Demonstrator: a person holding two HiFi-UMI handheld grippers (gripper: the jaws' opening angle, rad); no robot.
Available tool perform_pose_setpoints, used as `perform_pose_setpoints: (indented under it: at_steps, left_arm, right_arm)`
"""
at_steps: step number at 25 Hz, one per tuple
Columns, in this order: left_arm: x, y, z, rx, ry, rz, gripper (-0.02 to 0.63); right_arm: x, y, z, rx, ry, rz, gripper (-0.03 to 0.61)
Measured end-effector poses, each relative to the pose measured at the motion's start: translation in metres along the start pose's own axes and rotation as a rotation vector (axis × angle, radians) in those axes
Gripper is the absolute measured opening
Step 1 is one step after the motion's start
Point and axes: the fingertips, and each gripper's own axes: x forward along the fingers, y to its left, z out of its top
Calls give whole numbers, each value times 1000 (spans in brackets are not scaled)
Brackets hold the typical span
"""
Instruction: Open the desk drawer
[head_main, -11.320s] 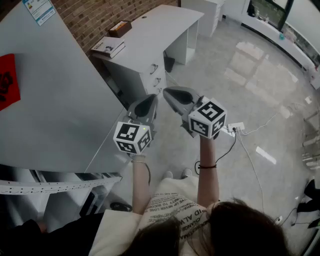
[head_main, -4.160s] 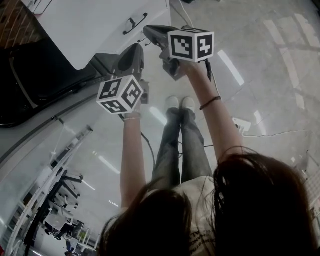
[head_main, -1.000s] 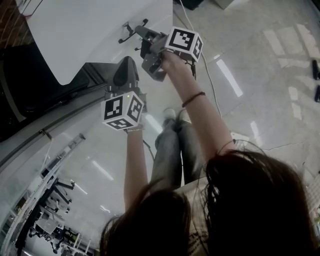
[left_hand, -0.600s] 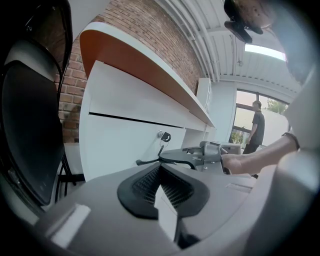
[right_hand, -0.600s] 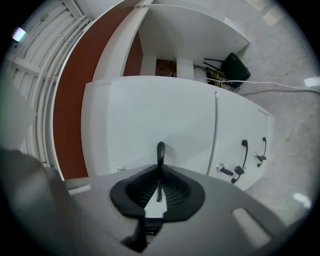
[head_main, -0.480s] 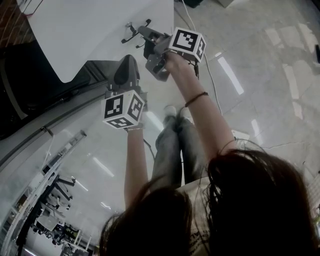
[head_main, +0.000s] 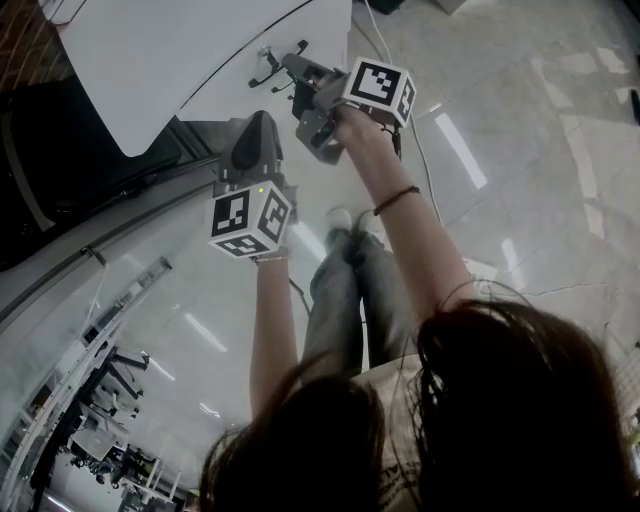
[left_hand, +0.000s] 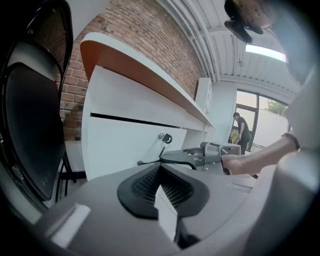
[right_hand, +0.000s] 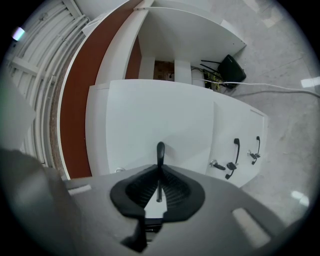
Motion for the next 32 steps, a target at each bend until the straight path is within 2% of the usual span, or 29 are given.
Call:
perform_pose_setpoints:
  at_steps: [32]
  left_arm:
    - [-16,-18,-7,-14,31,-34,-2]
  right_arm:
    - [-36,-5,-12,6,-7,-34,21]
